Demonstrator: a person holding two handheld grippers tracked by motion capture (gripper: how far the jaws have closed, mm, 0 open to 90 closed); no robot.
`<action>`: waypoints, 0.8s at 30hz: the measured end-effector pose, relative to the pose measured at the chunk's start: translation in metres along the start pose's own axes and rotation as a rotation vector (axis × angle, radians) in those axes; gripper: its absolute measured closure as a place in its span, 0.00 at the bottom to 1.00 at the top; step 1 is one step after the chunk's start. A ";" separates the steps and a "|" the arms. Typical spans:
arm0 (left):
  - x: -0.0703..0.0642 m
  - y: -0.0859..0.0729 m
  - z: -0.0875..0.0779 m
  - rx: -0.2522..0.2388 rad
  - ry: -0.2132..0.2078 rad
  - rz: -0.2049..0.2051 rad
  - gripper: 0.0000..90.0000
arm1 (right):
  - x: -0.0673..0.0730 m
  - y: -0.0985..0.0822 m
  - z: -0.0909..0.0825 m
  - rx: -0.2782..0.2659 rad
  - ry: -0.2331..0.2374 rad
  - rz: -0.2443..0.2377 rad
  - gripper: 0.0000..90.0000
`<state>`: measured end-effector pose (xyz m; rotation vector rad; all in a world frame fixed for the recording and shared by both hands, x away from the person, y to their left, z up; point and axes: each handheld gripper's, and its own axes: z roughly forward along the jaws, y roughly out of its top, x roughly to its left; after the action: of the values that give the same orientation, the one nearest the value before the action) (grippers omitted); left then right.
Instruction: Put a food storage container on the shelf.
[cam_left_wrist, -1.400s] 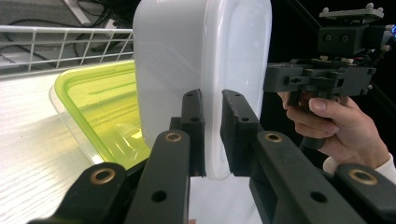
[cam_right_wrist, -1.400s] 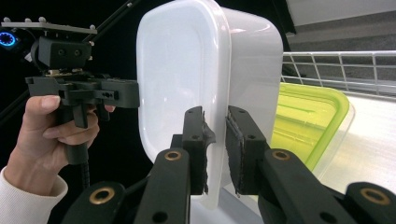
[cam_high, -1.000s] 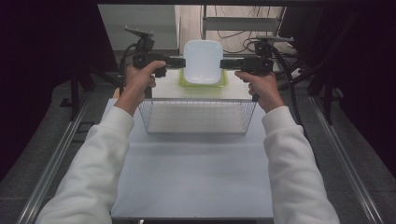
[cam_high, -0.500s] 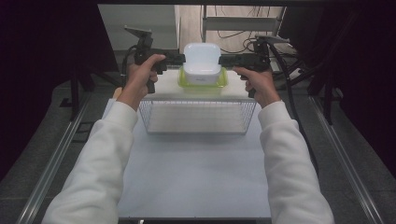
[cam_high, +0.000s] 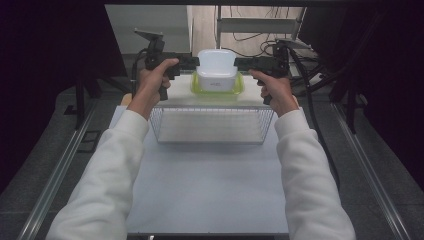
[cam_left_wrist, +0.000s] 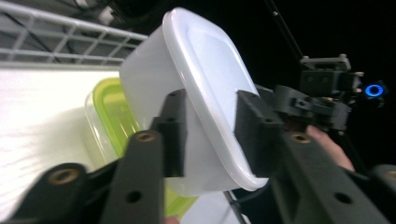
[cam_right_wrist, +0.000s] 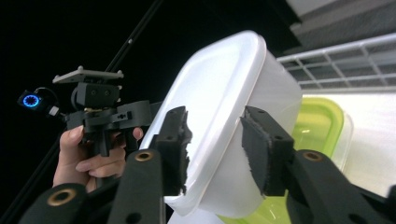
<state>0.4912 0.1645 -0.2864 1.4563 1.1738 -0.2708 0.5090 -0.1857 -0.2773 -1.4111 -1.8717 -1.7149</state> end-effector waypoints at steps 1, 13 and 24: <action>-0.002 0.000 -0.002 -0.011 0.006 0.015 0.62 | 0.002 0.000 -0.002 -0.012 -0.005 -0.013 0.62; -0.032 -0.022 -0.033 -0.011 0.043 0.214 0.40 | 0.029 -0.016 -0.037 -0.010 -0.071 -0.196 0.45; -0.032 -0.083 -0.061 0.046 0.093 0.333 0.34 | 0.027 -0.059 -0.074 0.017 -0.109 -0.267 0.43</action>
<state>0.3856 0.1847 -0.2967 1.6912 0.9826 -0.0001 0.4196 -0.2280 -0.2742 -1.3223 -2.2150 -1.7636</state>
